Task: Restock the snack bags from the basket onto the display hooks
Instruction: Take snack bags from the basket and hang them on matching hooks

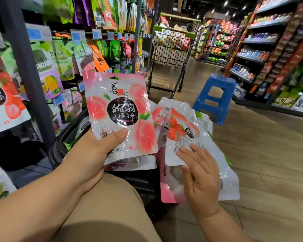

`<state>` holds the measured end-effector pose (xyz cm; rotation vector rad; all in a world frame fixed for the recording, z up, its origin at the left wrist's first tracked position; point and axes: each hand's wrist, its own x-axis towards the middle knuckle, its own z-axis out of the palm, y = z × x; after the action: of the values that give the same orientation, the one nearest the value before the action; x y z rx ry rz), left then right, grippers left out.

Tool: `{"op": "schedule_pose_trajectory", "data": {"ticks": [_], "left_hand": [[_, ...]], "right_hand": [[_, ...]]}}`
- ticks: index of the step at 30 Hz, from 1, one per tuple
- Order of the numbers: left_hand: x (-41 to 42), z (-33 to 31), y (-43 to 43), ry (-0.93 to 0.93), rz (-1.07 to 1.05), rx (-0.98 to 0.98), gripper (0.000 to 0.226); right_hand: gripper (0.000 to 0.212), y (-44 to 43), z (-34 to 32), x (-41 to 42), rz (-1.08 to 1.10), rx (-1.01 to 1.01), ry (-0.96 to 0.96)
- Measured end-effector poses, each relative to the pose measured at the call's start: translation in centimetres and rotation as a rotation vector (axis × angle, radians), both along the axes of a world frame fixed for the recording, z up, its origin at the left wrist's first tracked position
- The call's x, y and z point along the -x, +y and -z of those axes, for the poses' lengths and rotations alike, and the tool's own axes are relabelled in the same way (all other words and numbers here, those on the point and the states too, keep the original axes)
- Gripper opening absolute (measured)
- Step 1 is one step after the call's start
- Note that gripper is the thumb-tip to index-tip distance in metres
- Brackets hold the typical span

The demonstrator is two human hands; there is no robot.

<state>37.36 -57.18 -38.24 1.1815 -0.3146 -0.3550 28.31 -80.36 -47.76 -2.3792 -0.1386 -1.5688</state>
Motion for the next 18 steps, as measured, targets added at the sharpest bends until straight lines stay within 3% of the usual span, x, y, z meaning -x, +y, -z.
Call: {"op": "schedule_pose_trajectory", "data": {"ticks": [5,10,18], "left_hand": [[-0.1,0.2,0.0,0.024,0.006,-0.01,0.042],[-0.1,0.2,-0.3,0.05,-0.001,-0.028,0.046],[-0.3,0.3,-0.7,0.073,0.008,-0.056,0.047]], "right_hand": [[0.041,-0.7,-0.1,-1.1,-0.023,-0.031,-0.028],[0.031,-1.4,-0.2,-2.0,-0.107,-0.213,-0.008],[0.034,-1.9,-1.7,-3.0,-0.196,-0.587,-0.1]]}}
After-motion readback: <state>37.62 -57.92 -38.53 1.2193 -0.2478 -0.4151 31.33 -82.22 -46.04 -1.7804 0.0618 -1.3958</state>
